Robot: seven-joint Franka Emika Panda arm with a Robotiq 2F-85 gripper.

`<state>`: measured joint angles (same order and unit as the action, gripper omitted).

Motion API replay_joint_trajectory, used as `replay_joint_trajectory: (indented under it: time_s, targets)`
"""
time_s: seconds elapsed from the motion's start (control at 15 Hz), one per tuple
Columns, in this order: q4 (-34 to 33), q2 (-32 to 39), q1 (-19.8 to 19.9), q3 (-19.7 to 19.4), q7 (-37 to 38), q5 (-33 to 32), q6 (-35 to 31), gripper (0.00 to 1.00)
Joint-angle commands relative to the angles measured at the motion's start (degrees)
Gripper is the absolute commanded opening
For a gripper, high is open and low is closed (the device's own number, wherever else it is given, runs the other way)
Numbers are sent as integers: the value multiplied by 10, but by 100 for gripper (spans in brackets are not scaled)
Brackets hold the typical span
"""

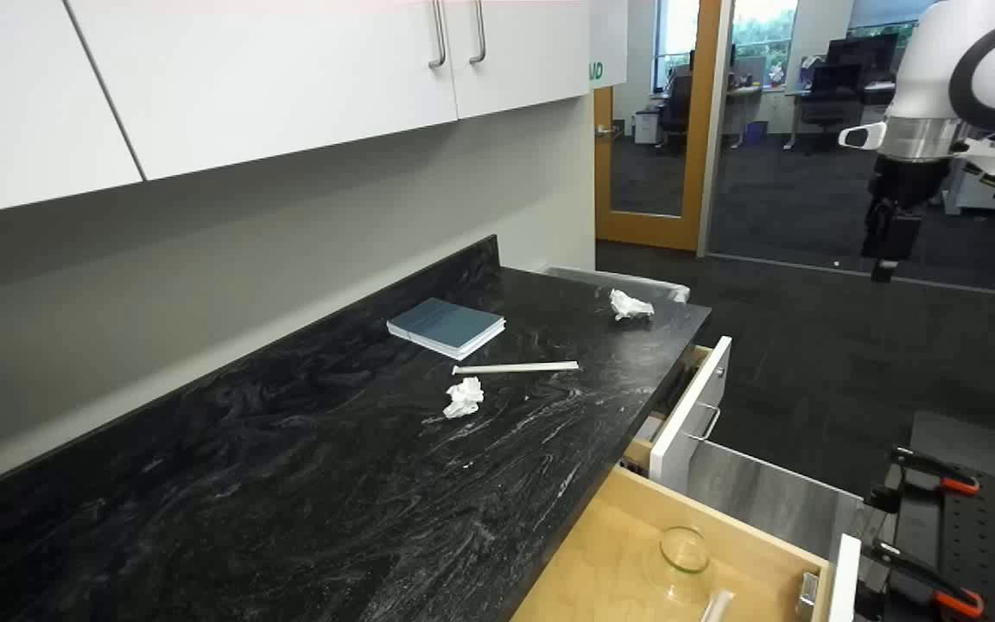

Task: Pick up the plastic cup from the drawer, put it on the countertop and close the drawer.

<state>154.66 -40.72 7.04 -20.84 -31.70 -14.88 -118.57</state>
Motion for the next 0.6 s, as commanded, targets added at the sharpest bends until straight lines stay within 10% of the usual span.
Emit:
replay_joint_trajectory:
  time_s: [0.0,0.53]
  targets:
    - [-1,1,6,6,-4,5,0,100]
    - [14,-19,-38,55,11,37,16,100]
